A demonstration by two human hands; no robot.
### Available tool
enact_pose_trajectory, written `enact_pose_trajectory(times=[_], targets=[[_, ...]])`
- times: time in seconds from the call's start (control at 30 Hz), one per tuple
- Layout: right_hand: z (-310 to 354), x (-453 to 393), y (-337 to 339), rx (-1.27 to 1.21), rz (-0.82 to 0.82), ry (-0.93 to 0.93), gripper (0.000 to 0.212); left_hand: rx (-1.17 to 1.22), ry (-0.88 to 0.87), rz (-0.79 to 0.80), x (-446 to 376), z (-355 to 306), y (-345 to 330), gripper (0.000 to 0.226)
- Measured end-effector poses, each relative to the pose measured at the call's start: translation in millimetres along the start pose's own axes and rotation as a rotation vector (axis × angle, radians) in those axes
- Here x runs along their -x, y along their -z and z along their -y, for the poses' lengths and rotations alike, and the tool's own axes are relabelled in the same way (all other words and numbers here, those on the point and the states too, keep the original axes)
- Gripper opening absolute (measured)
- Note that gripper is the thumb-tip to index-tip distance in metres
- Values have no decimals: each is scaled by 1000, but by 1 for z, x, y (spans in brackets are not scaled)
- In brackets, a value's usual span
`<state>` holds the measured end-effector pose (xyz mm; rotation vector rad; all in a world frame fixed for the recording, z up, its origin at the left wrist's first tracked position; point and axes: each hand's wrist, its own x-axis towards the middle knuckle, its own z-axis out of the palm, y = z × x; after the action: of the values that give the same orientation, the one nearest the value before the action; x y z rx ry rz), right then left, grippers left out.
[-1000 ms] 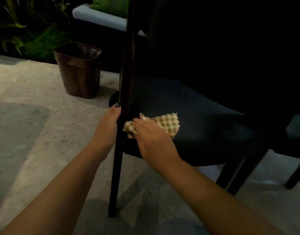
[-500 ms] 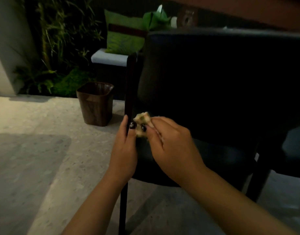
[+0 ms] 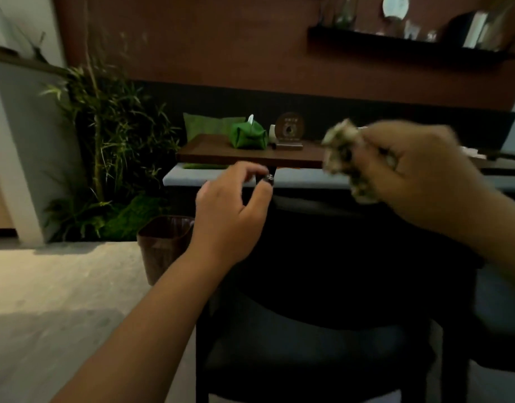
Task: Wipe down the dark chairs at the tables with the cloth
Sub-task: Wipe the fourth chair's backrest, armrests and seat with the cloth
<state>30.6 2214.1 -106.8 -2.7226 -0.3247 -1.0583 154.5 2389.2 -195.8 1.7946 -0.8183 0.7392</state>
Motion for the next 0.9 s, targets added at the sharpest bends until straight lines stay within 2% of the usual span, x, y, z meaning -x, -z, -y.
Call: enact_pose_trajectory(times=[0.07, 0.1, 0.17, 0.23, 0.43, 0.57, 0.67, 0.77, 0.83, 0.9], targets=[[-12, -13, 0, -202, 464, -209, 23, -22, -119, -39, -6, 6, -6, 47], [-17, -20, -2, -260, 621, -254, 30, -21, -157, -97, -6, 10, -10, 51], [-23, -30, -10, -343, 788, -257, 37, -20, -174, -209, -5, 15, -16, 53], [-30, -35, -18, -457, 872, -266, 39, -29, -172, -241, -4, 17, -20, 52], [-46, -35, -30, -723, 1018, -384, 51, -42, -146, -145, -3, 12, -13, 39], [-44, -31, -28, -775, 955, -379, 55, -72, -8, -45, -6, -4, -6, 30], [-41, -30, -25, -706, 899, -386, 46, -122, 173, 83, -14, -18, 2, 25], [-33, -31, -20, -564, 850, -362, 40, -177, 460, 282, -35, -30, 12, 19], [-28, -30, -17, -413, 865, -289, 37, -172, 679, 444, -54, -29, 13, 36], [-23, -29, -15, -307, 865, -253, 32, -317, 784, 583, -67, -22, 7, 59]])
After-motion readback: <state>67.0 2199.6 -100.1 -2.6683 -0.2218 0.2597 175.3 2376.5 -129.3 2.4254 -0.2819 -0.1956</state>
